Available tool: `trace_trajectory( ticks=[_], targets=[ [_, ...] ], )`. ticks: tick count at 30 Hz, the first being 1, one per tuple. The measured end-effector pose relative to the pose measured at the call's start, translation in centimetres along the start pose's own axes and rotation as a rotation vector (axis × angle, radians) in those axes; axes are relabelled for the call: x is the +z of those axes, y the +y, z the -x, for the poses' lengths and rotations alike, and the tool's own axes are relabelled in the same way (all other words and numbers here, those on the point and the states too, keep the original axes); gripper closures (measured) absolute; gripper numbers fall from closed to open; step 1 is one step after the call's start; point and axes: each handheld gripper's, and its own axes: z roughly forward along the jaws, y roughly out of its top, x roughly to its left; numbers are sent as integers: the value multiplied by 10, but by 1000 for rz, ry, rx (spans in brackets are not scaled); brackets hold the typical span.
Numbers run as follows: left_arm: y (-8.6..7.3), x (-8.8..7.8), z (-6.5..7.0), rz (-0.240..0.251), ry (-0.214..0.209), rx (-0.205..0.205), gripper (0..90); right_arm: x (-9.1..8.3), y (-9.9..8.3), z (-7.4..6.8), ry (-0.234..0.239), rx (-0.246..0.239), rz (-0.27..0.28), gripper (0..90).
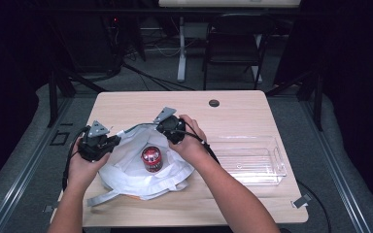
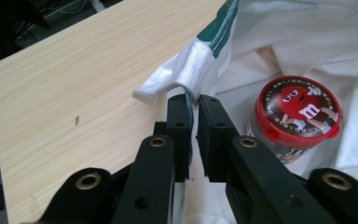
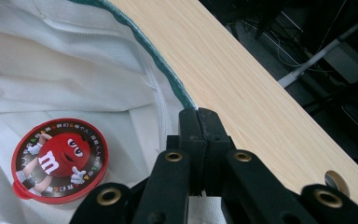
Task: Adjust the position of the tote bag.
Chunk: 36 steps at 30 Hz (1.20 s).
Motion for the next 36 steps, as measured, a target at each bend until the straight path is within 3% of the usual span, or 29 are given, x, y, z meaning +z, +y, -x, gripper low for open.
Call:
trace_trajectory(
  ticks=[23, 36],
  targets=[
    [-4, 11, -4, -11, -3, -25, 838, 13, 0, 1, 11, 7, -32, 900],
    [-9, 20, -5, -29, 18, -27, 838, 25, -2, -1, 22, 8, -59, 900]
  ],
)
